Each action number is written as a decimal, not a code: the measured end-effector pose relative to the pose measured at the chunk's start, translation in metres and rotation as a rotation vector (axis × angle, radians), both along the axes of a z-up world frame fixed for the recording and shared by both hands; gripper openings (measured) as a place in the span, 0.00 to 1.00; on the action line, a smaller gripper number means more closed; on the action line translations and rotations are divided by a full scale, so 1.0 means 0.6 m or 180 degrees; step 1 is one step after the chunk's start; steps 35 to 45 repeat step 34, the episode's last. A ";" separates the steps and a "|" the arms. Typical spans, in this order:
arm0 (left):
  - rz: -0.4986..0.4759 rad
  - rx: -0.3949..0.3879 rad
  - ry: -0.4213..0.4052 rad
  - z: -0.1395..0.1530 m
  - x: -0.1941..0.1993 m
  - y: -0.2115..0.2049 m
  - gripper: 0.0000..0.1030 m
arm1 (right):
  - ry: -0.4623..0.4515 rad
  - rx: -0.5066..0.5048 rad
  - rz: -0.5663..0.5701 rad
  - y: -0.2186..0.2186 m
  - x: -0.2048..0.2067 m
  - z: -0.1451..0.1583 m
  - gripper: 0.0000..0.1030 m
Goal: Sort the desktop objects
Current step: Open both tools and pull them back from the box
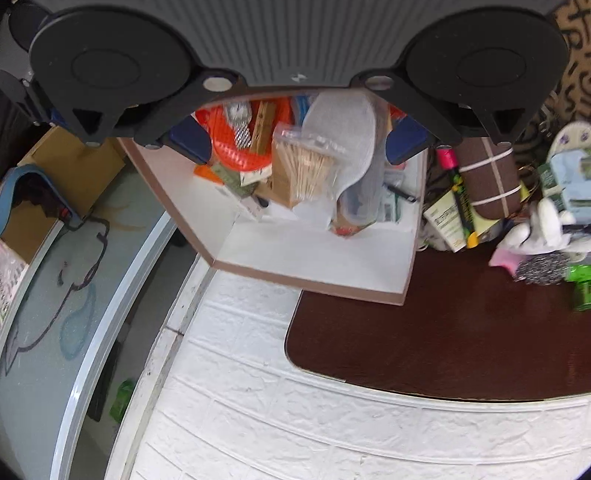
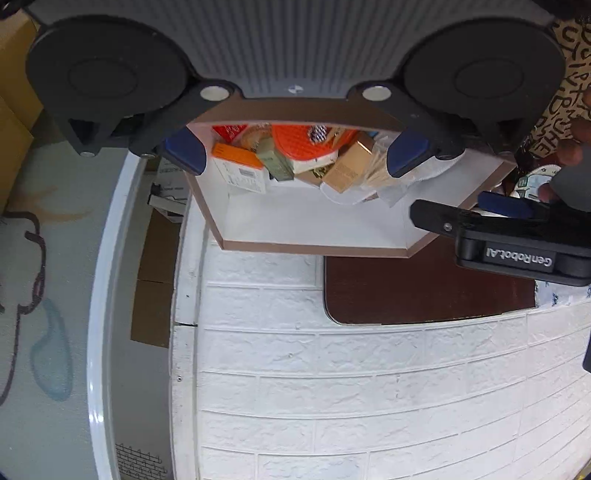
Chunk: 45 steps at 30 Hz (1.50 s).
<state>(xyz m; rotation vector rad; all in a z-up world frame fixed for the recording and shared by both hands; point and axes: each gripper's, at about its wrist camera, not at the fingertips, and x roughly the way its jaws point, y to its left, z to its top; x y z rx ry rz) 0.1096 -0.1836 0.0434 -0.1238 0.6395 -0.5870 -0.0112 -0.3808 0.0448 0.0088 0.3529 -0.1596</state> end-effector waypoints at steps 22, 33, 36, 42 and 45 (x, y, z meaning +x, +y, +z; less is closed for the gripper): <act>0.0244 0.0367 -0.0095 -0.020 -0.143 0.033 1.00 | 0.0397 -0.0021 -0.0063 0.060 -0.095 -0.033 0.98; 0.0204 0.0316 -0.0140 -0.024 -0.164 0.044 1.00 | 0.0464 -0.0024 -0.0057 0.075 -0.103 -0.035 0.98; 0.0203 0.0323 -0.0147 -0.024 -0.165 0.044 1.00 | 0.0468 -0.0031 -0.0052 0.077 -0.103 -0.035 0.98; 0.0203 0.0323 -0.0147 -0.024 -0.165 0.044 1.00 | 0.0468 -0.0031 -0.0052 0.077 -0.103 -0.035 0.98; 0.0203 0.0323 -0.0147 -0.024 -0.165 0.044 1.00 | 0.0468 -0.0031 -0.0052 0.077 -0.103 -0.035 0.98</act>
